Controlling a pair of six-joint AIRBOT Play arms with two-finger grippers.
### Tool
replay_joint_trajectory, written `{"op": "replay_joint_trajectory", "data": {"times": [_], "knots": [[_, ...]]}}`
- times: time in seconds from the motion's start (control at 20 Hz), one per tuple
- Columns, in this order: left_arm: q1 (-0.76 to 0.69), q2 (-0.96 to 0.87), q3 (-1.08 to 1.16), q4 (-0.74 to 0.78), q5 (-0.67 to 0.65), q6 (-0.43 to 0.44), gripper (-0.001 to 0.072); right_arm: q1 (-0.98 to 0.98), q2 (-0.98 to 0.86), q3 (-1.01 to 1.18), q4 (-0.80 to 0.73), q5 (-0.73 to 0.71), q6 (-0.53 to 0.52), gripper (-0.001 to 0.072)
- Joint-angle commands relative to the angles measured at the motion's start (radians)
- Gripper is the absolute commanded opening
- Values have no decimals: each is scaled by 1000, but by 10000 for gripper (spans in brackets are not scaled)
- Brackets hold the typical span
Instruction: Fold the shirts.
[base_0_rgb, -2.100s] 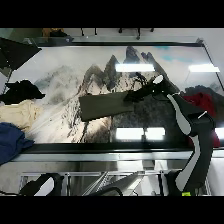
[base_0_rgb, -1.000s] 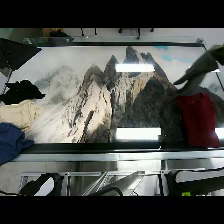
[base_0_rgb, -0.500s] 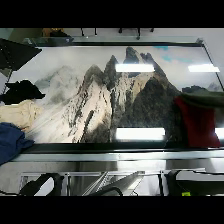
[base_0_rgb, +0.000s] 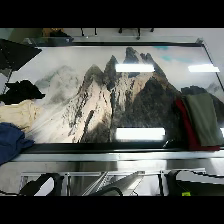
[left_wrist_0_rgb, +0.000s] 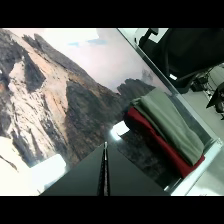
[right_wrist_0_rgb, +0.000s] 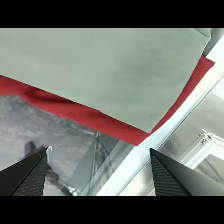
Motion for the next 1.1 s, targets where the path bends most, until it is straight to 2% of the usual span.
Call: {"op": "replay_joint_trajectory", "data": {"times": [0.0, 0.05, 0.1, 0.15, 0.2, 0.3, 0.45, 0.55, 0.65, 0.85, 0.95, 1.05], "knots": [[0, 0, 0, 0, 0, 2, 16, 1, 3, -12, -3, -7, -3, 710], [0, 0, 0, 0, 0, 2, 16, 3, 3, -12, 33, -29, -3, 708], [0, -1, 0, 0, 0, 2, 16, 6, 3, -12, 94, -57, -4, 648], [0, 0, 0, 0, 1, 2, 16, 14, 3, -12, 174, -95, -17, 301], [0, 0, 0, -1, 1, 2, 16, 30, 3, -12, 247, -137, -37, 23], [0, 0, 0, -2, 4, 11, 16, 102, 7, -15, 344, -222, -73, 12], [0, 2, -3, 2, -8, 16, 14, 314, 22, -24, 349, -323, -121, 11], [0, 53, -89, 1, -5, 9, 14, 493, 57, -88, 340, -382, -182, 11], [0, 159, -288, 1, 0, 10, 13, 715, 135, -252, 306, -474, -214, 11], [0, 433, -825, 11, 6, 36, 14, 1086, 346, -696, 297, -708, -212, 12], [0, 537, -1041, 26, 10, 35, 14, 1173, 417, -856, 297, -804, -209, 12], [0, 613, -1179, 26, 10, 36, 14, 1186, 434, -919, 304, -813, -191, 12]]}}
